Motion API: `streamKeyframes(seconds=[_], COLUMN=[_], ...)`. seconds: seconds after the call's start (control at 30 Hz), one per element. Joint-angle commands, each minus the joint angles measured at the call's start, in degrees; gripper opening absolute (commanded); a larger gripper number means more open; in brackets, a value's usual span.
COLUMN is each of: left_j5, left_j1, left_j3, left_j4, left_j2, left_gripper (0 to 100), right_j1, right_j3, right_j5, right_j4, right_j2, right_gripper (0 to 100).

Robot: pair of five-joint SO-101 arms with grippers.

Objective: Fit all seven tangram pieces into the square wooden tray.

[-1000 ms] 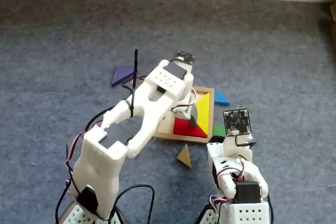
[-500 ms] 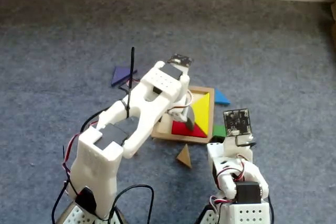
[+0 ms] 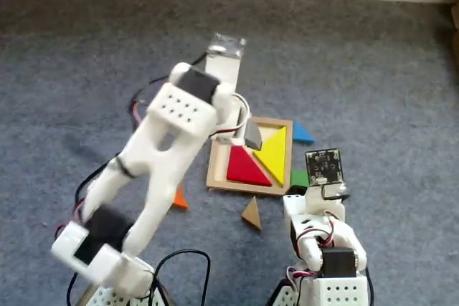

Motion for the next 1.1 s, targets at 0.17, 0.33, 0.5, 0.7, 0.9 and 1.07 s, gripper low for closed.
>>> streamKeyframes(seconds=[0.17,0.33,0.5,0.7,0.9,1.07], left_j5=[-9.1,-12.9,-16.0,-18.3,-18.5,-18.5], left_j1=[-10.6,-18.5,-24.9,-33.5,-38.6,-40.3], left_j3=[10.2,28.2,48.8,65.0,74.9,82.1], left_j4=[3.0,-5.2,-16.3,-22.8,-26.1,-29.7], left_j2=[-31.4,-45.1,-58.4,-71.1,-78.6,-82.3], left_gripper=[35,35,35,35,35,35], right_j1=[1.3,0.9,0.9,-1.2,-11.9,-18.3], right_j3=[-0.9,-15.3,-26.9,-41.9,-48.2,-51.4], right_j5=[8.2,8.4,10.9,10.8,7.2,2.7], right_j4=[2.7,8.0,10.2,10.2,9.6,7.8], right_j2=[-0.6,-0.1,13.2,36.5,49.0,58.9], right_gripper=[4.8,5.2,5.2,5.2,5.3,9.1])
